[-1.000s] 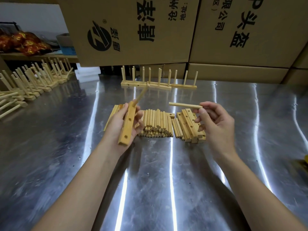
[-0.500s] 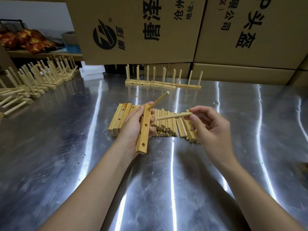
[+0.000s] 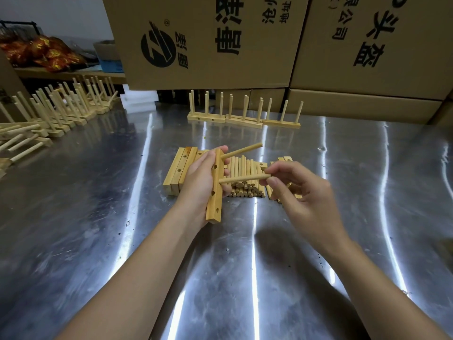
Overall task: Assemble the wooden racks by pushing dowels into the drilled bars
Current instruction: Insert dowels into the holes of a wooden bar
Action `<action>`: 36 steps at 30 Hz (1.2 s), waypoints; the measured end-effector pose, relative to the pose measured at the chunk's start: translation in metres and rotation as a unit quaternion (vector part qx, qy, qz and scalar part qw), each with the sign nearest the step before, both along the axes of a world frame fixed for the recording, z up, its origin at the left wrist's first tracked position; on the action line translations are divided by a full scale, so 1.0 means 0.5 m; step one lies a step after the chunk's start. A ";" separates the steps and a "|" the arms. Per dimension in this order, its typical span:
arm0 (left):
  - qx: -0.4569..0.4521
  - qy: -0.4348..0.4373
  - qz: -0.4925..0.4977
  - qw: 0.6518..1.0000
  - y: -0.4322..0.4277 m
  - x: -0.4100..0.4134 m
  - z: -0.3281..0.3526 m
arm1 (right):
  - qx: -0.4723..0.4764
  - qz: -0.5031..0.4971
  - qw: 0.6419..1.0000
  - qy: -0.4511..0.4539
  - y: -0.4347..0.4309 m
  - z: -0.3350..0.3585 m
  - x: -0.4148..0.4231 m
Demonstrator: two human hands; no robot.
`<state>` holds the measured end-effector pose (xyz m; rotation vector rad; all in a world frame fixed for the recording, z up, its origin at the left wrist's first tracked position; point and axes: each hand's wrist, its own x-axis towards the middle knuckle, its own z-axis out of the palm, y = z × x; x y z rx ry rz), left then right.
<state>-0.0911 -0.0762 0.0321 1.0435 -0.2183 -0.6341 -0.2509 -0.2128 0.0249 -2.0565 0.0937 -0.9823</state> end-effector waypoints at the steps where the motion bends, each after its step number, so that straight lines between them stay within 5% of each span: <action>1: -0.004 0.006 -0.001 1.000 0.001 0.002 0.001 | -0.005 0.000 1.000 0.005 0.000 0.000 -0.001; 6: -0.011 0.001 -0.002 1.000 0.007 0.007 0.005 | -0.046 -0.021 0.998 0.033 0.000 0.001 -0.002; 12: 0.054 -0.142 0.030 0.988 0.014 0.000 0.007 | -0.057 -0.029 0.997 0.053 -0.002 0.000 0.000; 21: 0.082 -0.200 0.043 0.975 0.014 -0.006 0.004 | -0.085 -0.009 0.994 0.074 0.002 -0.007 0.003; 36: 0.056 -0.103 0.004 0.993 0.008 -0.010 0.001 | -0.126 -0.042 0.990 0.054 0.003 -0.016 0.012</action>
